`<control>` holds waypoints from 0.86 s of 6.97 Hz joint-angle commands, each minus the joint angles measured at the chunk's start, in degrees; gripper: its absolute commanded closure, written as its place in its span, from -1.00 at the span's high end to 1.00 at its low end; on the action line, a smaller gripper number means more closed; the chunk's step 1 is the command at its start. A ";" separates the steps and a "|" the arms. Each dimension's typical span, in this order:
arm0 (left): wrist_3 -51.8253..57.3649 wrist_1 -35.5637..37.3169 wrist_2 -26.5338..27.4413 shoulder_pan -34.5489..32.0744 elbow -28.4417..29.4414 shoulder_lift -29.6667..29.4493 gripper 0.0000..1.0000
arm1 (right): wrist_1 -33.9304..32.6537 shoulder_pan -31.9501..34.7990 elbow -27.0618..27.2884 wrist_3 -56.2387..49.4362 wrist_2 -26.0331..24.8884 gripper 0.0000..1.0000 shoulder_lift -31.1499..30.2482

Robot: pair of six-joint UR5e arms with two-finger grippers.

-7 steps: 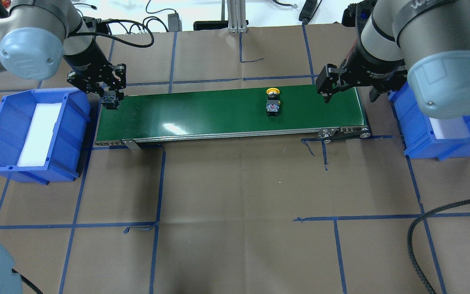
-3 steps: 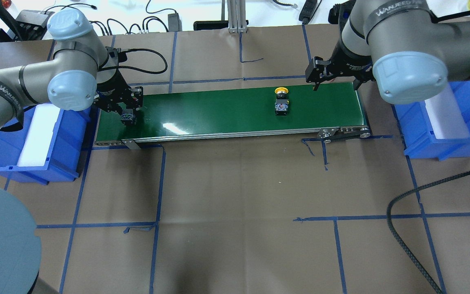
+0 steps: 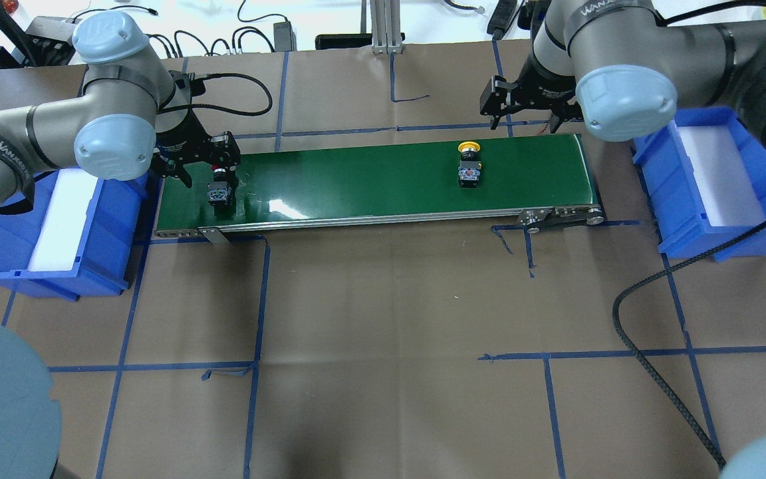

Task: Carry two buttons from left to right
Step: 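Place the red button on the belt while the right gripper grasps the yellow button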

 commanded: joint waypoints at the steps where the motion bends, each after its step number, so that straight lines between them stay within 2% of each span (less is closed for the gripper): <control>1: -0.07 -9.26 -0.10 -0.05 3.57 4.79 1.00 | -0.30 0.19 -2.08 0.23 0.77 1.00 5.03; 2: -0.07 -16.64 -0.10 -0.05 6.29 7.16 1.00 | -0.30 0.11 -2.16 0.24 0.60 1.00 6.69; 3: -0.07 -20.71 -0.19 -0.23 7.71 9.28 1.00 | -0.38 0.11 -2.16 0.41 0.60 1.00 8.10; 6: 0.02 -21.72 0.34 -4.79 6.15 15.51 1.00 | -0.30 0.11 -1.46 0.50 -0.10 0.99 9.69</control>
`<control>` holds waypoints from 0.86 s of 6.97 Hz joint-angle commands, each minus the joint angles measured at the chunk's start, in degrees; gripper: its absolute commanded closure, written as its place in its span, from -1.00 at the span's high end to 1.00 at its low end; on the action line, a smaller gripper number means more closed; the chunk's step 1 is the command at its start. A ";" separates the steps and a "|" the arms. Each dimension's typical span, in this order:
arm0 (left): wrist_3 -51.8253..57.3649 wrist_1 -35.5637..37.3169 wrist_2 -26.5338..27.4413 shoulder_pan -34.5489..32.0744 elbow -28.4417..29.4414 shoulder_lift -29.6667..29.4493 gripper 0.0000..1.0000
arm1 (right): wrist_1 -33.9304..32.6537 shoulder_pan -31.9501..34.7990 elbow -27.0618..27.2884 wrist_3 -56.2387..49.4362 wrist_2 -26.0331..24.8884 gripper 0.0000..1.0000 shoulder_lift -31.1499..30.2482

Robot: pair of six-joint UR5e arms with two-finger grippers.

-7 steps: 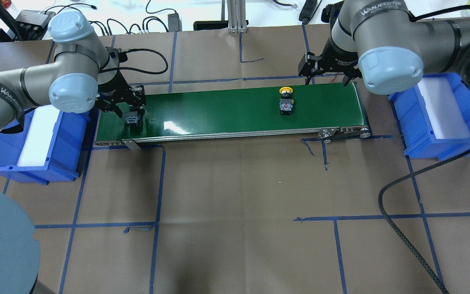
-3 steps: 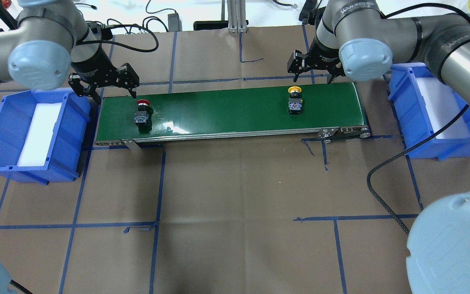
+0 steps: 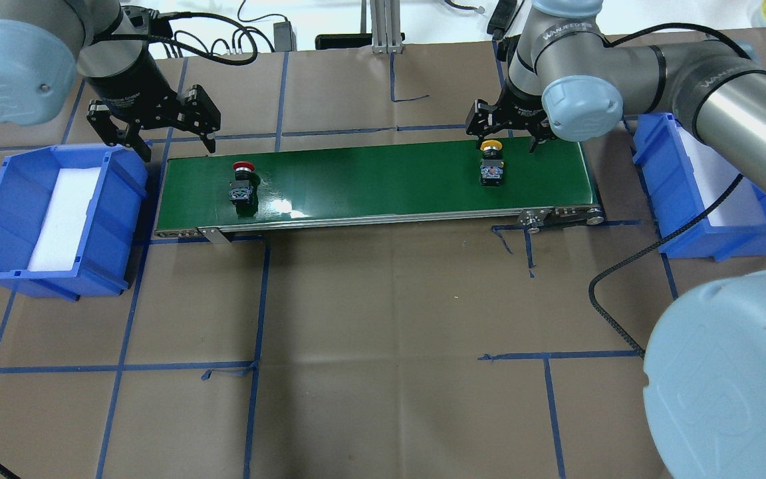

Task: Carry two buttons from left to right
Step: 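Place the red button on the belt while the right gripper grasps the yellow button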

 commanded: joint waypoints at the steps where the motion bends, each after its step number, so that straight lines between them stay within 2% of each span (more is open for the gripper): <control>1: 0.20 -0.43 0.20 -1.66 -1.42 3.28 1.00 | 0.07 -0.03 1.33 -0.06 -0.31 0.99 0.80; 2: 0.64 -0.35 0.29 -1.66 -1.60 4.33 1.00 | -0.02 -0.03 1.77 -0.07 -0.40 0.90 0.97; 3: 0.82 -0.35 0.11 -1.49 -1.69 4.60 1.00 | -0.02 -0.03 1.78 -0.59 -0.48 0.49 1.50; 5: 1.34 -0.26 0.02 -1.23 -1.69 4.69 1.00 | 0.94 -0.11 1.69 -1.12 -0.75 -0.66 1.15; 6: 1.35 -0.26 0.02 -1.22 -1.69 4.69 1.00 | 1.30 -0.29 1.34 -1.38 -2.23 -0.81 0.71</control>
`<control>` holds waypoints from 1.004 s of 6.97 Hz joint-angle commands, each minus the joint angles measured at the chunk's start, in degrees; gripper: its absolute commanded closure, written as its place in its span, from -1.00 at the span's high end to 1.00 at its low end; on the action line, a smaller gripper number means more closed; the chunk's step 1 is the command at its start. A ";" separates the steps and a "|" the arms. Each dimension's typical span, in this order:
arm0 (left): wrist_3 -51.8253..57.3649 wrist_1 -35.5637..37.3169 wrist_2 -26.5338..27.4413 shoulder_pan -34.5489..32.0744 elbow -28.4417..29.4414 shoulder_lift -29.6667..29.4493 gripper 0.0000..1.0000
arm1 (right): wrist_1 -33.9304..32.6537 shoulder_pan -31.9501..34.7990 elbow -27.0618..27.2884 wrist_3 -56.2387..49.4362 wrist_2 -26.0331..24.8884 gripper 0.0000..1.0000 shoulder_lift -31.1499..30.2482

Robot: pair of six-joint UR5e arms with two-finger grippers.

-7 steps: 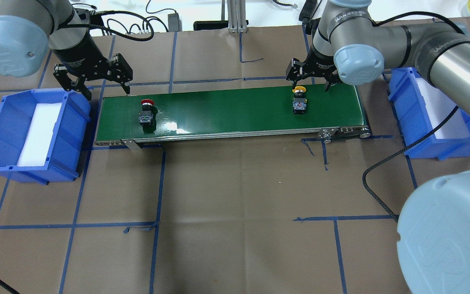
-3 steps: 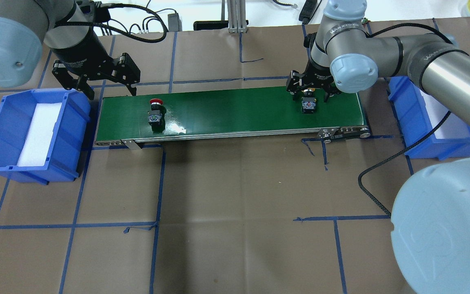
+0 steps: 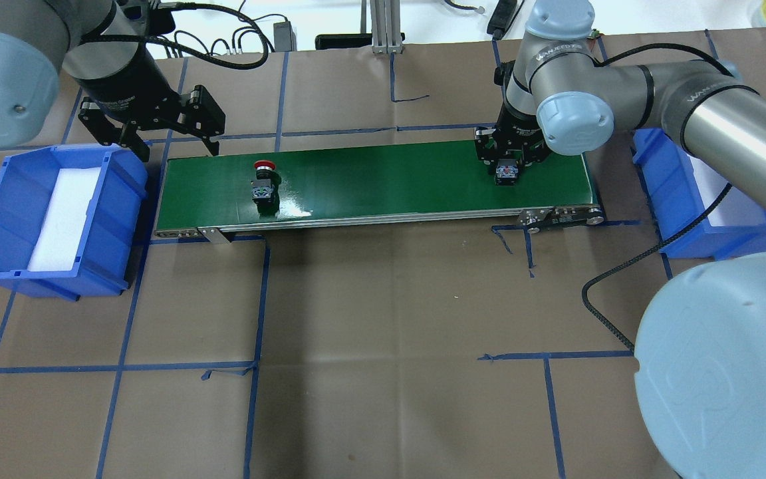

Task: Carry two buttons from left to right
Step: 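Lift the yellow button with the right gripper and carry it to the right bin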

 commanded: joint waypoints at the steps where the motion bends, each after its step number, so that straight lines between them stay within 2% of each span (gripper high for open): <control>1: 0.17 0.03 0.06 0.09 -0.01 0.05 1.00 | 1.37 -0.50 -0.62 -0.44 -3.47 -0.84 -1.25; 3: 0.17 0.12 -0.03 0.09 -0.01 -0.04 1.00 | 3.03 -3.73 -2.63 -3.06 -3.58 -0.89 -6.76; 5: 0.17 0.12 -0.03 0.09 -0.01 -0.04 1.00 | 9.86 -10.66 -6.15 -4.03 -3.58 -0.89 -11.43; 6: 0.17 0.12 -0.03 0.09 -0.01 0.05 1.00 | 10.42 -15.39 -6.25 -9.09 -3.58 -0.89 -12.93; 7: 0.17 0.12 -0.03 0.09 -0.01 0.05 1.00 | 10.51 -20.23 -5.90 -20.19 -3.58 -0.89 -13.03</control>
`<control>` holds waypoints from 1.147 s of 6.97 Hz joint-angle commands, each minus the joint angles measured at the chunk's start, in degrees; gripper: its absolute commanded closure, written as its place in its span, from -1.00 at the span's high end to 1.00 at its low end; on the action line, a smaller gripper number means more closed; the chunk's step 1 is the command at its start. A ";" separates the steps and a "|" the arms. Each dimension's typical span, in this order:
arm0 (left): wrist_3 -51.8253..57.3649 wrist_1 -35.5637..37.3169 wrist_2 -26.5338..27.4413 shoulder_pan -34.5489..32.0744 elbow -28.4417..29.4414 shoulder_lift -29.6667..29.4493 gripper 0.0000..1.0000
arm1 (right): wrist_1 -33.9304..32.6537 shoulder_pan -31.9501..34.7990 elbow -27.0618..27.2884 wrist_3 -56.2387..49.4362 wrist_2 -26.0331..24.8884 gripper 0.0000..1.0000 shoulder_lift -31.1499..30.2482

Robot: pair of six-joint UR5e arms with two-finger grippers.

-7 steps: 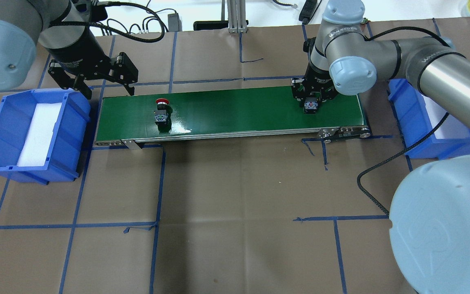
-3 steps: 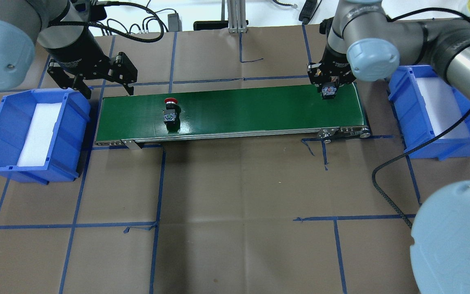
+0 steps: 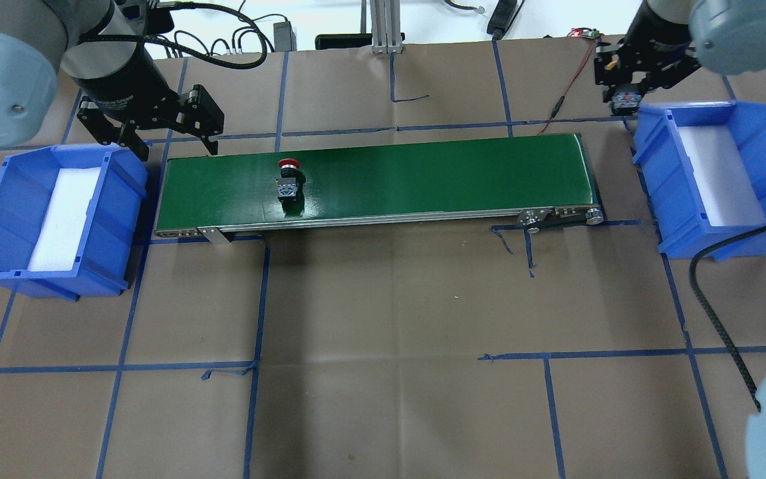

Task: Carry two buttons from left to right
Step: 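Lift the yellow button with the right gripper and carry it to the right bin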

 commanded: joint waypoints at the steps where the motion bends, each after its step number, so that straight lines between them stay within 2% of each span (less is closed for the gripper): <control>1: 0.00 0.00 0.00 0.00 0.00 0.03 1.00 | -0.11 -9.47 0.28 -16.92 -0.01 -0.89 0.10; 3: 0.00 0.09 0.00 0.00 -0.09 0.03 1.00 | -0.30 -15.02 2.02 -21.79 0.07 -0.90 2.47; 6: 0.00 0.26 0.00 0.00 -0.18 0.12 1.00 | -11.25 -17.41 12.20 -26.21 -0.01 -0.90 2.57; 8: 0.00 0.35 0.00 0.00 -0.18 0.12 1.00 | -13.74 -19.08 15.91 -26.48 0.25 -0.89 3.44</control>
